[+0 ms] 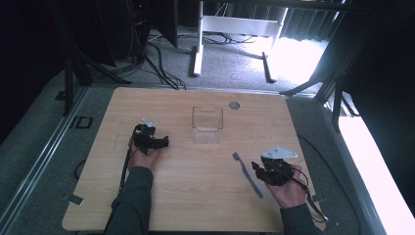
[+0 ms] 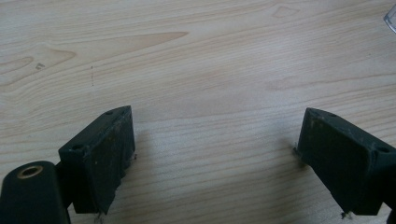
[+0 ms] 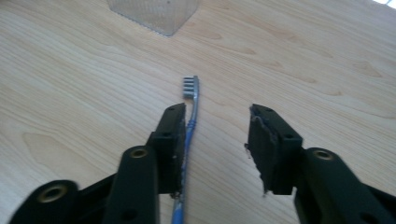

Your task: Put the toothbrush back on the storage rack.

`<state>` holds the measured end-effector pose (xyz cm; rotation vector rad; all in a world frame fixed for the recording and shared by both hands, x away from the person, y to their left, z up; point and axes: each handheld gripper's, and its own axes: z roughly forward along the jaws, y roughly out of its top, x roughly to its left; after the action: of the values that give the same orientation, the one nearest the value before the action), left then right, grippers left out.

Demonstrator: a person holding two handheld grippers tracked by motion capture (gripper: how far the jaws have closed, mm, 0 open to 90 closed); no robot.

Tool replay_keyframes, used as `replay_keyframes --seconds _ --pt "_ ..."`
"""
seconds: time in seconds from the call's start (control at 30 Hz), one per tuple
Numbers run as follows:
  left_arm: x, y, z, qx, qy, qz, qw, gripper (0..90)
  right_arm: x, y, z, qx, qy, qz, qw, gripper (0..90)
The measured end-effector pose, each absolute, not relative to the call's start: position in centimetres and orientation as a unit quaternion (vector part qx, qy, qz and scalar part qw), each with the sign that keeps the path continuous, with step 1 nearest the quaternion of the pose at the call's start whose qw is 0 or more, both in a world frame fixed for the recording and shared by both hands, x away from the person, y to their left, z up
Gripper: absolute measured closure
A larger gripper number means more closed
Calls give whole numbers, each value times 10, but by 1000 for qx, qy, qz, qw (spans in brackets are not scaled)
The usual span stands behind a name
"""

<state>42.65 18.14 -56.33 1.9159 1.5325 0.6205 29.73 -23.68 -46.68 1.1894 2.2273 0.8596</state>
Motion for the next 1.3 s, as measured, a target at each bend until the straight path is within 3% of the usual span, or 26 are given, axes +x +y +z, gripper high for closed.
replay_keyframes --seconds 1.3 --pt "427 181 -563 722 578 234 301 113 330 -215 -452 469 835 237 164 760"
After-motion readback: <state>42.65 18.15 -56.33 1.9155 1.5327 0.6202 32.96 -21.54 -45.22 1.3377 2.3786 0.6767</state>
